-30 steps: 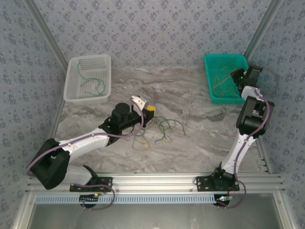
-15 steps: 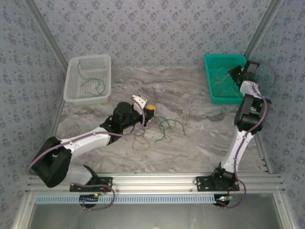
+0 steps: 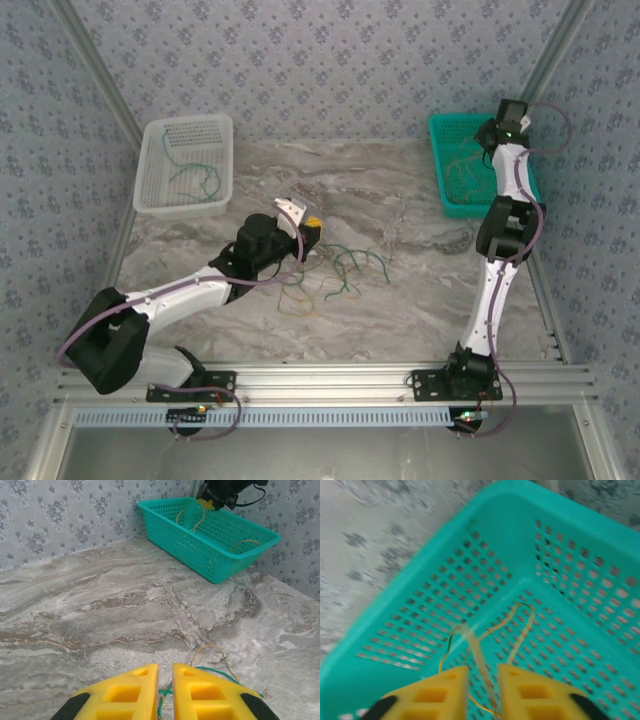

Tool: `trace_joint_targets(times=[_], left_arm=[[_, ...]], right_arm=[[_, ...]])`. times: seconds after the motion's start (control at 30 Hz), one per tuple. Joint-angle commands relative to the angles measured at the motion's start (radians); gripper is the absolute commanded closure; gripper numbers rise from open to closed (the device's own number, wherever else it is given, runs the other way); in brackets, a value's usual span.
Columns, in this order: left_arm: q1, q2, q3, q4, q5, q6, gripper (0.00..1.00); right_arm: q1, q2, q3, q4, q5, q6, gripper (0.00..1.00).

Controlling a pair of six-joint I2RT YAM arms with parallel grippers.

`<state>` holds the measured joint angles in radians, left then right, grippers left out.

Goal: Untangle the cables

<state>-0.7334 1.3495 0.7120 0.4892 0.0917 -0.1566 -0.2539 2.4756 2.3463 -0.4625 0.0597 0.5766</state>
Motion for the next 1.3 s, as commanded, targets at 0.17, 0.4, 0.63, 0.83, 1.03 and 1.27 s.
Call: trace_joint_targets(times=[0.17, 0.4, 0.63, 0.83, 1.03, 1.27], left_arm=[[-0.004, -0.017, 0.004, 0.004, -0.040, 0.018, 0.72], [0.001, -0.012, 0.021, -0.014, -0.081, 0.007, 0.61], [0.040, -0.028, 0.017, -0.043, -0.113, -0.069, 0.55], [0.165, -0.084, -0.021, -0.115, -0.162, -0.252, 0.48], [0.190, -0.137, 0.016, -0.356, -0.210, -0.199, 0.43], [0.183, -0.133, 0.043, -0.578, -0.119, -0.178, 0.42]], right_arm=[[0.031, -0.201, -0.187, -0.040, 0.161, -0.102, 0.47], [0.070, -0.348, -0.248, -0.071, 0.158, -0.134, 0.36], [0.150, -0.574, -0.504, -0.011, -0.005, -0.153, 0.35], [0.329, -0.852, -0.872, 0.083, -0.149, -0.229, 0.35], [0.534, -1.063, -1.213, 0.251, -0.321, -0.355, 0.35], [0.834, -1.166, -1.453, 0.301, -0.276, -0.639, 0.39]])
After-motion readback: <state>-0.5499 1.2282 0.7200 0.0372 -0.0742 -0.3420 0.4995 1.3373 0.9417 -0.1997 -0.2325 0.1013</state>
